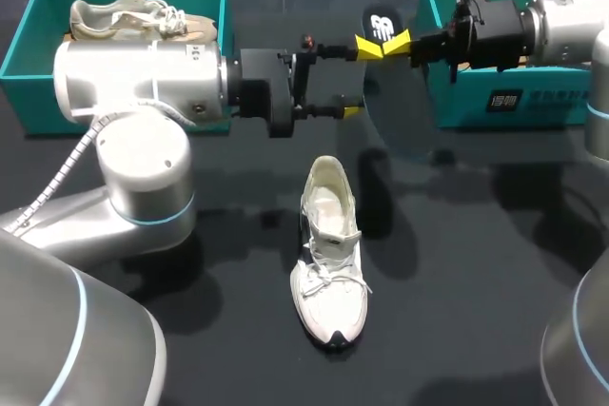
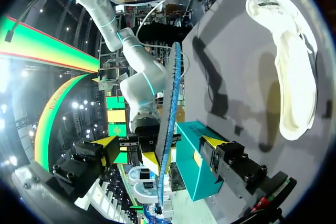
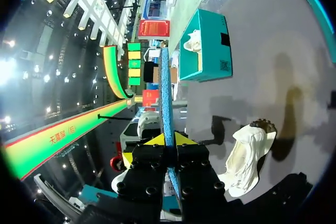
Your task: Take the shoe out of the shoebox, open the shoe tongue, remove and reinsert the insole, then place the shoe into the shoebox
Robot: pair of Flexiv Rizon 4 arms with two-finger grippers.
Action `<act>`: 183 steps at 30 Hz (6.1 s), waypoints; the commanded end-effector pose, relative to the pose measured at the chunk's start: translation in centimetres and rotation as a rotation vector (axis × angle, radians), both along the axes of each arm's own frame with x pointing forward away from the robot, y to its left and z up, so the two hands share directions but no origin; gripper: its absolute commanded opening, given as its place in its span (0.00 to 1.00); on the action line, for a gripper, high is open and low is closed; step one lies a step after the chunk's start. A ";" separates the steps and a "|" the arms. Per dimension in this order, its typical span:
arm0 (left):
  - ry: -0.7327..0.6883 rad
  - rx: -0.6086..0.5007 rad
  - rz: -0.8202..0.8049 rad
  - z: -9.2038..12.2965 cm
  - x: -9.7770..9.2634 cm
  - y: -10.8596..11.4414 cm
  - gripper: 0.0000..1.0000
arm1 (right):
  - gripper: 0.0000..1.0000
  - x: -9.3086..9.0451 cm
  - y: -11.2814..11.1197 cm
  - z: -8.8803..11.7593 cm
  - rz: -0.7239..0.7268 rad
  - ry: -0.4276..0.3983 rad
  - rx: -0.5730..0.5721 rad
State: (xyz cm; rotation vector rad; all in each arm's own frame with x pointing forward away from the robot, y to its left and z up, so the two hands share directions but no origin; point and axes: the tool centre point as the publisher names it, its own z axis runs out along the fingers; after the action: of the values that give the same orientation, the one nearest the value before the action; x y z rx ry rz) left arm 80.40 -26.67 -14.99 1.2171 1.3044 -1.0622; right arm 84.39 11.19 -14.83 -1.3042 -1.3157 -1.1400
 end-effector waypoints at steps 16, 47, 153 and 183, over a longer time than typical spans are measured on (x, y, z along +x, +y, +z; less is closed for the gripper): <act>-0.005 0.001 0.029 -0.9 0.9 -2.9 0.45 | 0.00 1.0 0.1 -0.7 -0.013 0.071 -0.021; -0.017 0.004 0.037 -0.9 1.6 -1.8 0.00 | 1.00 0.9 0.0 -0.6 -0.004 0.064 -0.015; 2.558 0.112 0.196 -1.7 -0.7 6.0 0.00 | 1.00 -2.5 -4.7 0.3 -0.025 -0.032 -0.011; 3.126 -0.054 0.185 -5.8 0.5 5.2 0.00 | 1.00 -2.5 -4.7 0.3 -0.025 -0.032 -0.011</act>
State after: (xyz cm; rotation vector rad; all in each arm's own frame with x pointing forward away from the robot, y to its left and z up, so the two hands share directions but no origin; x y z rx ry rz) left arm 81.08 -21.20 -20.60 1.1481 -1.2908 1.1648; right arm 81.88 6.43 -14.55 -1.3159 -1.3329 -1.1781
